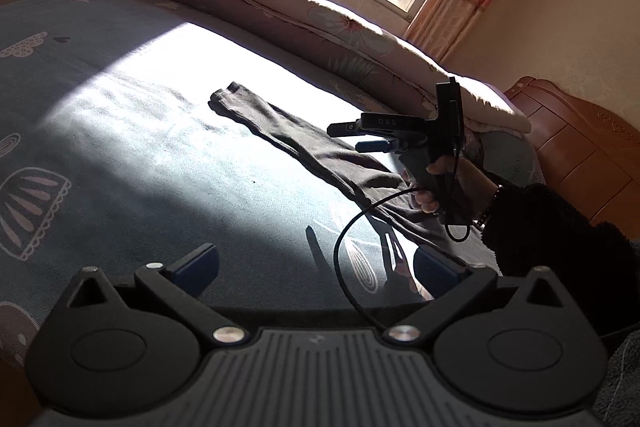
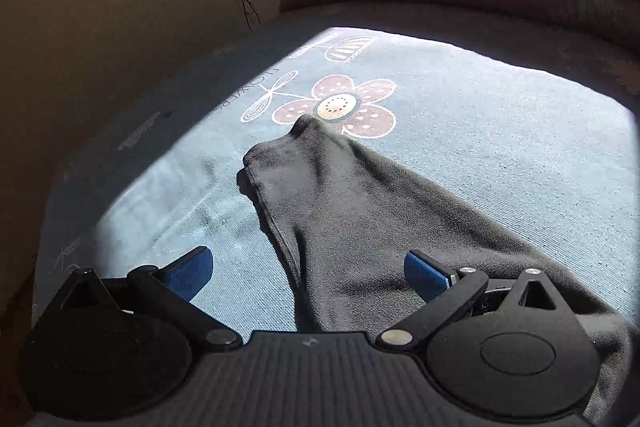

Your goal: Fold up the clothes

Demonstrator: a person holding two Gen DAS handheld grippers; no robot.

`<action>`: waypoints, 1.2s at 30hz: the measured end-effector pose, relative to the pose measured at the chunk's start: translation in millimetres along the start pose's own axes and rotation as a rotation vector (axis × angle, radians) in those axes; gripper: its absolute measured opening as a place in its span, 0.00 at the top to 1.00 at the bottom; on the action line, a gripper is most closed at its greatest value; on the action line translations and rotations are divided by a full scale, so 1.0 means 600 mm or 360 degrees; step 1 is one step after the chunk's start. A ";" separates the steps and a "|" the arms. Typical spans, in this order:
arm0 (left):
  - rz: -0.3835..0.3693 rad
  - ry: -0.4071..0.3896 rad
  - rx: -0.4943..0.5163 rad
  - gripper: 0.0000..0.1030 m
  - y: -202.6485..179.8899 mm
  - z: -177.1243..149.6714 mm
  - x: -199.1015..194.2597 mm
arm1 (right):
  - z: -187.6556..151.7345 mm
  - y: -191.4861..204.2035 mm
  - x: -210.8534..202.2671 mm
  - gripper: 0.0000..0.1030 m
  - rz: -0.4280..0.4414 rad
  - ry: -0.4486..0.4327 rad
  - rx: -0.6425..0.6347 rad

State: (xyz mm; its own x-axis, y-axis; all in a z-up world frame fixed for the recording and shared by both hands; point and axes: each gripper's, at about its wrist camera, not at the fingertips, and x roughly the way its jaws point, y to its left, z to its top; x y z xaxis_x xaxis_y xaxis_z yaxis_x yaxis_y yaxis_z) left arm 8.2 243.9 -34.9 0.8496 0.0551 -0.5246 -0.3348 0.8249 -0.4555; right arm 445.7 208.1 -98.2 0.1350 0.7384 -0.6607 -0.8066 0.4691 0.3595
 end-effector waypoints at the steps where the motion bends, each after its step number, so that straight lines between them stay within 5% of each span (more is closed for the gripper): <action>1: -0.0001 0.0010 -0.0001 0.00 -0.001 0.000 0.005 | -0.003 -0.018 -0.007 0.00 -0.0034 -0.0008 0.0029; 13: 0.0075 0.0117 0.0039 0.00 -0.016 -0.005 0.039 | -0.042 -0.226 -0.094 0.00 -0.0440 -0.0102 0.0372; 22: 0.0092 0.0153 0.0040 0.00 -0.013 -0.011 0.047 | -0.078 -0.201 -0.207 0.00 -0.0451 -0.0070 0.0277; 32: 0.0145 0.0278 0.0038 0.00 -0.024 -0.026 0.087 | -0.215 -0.357 -0.370 0.00 -0.0601 -0.0103 0.0740; 36: 0.0122 0.0300 0.0094 0.00 -0.051 -0.026 0.095 | -0.226 -0.404 -0.386 0.00 -0.0582 -0.0300 0.0846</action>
State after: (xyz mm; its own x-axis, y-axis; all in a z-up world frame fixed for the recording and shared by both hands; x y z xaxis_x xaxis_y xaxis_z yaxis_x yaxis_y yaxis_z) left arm 60.3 212.8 -62.1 0.7292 0.0172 -0.6841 -0.3665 0.8541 -0.3692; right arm 532.0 -142.0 -121.6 0.4826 0.5361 -0.6926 -0.3033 0.8441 0.4420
